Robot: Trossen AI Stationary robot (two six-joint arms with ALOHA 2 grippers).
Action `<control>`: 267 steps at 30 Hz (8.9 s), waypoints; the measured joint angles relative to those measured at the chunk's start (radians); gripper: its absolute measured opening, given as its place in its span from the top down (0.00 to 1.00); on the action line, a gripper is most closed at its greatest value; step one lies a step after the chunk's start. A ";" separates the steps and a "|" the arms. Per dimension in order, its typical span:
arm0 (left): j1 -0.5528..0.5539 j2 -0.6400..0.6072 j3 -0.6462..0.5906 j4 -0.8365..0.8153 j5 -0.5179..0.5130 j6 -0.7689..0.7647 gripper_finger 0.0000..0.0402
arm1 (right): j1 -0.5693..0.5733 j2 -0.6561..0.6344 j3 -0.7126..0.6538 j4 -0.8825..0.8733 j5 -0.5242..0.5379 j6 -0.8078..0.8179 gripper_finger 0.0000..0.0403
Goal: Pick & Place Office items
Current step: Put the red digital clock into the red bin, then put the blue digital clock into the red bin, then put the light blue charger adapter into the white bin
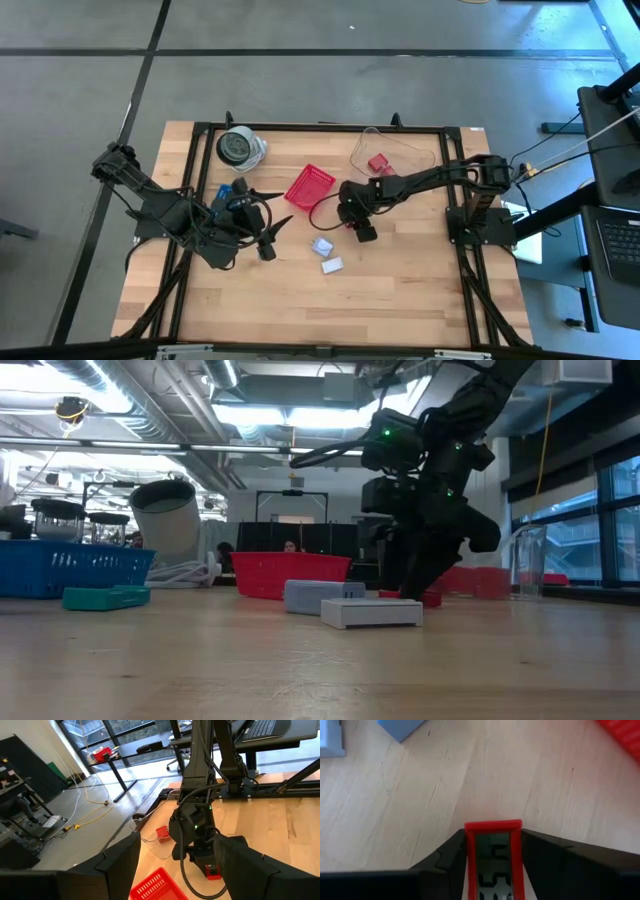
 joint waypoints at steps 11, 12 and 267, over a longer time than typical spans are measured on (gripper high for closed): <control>0.000 0.000 0.000 0.000 -0.006 0.001 0.38 | -0.002 -0.146 -0.004 0.078 0.046 -0.001 0.60; 0.000 0.000 0.000 0.000 -0.008 0.001 0.38 | -0.003 -0.158 -0.003 0.115 0.046 -0.001 0.60; 0.424 0.150 -0.174 0.057 0.596 -0.444 0.41 | 0.235 -0.540 0.000 0.123 0.080 0.485 0.30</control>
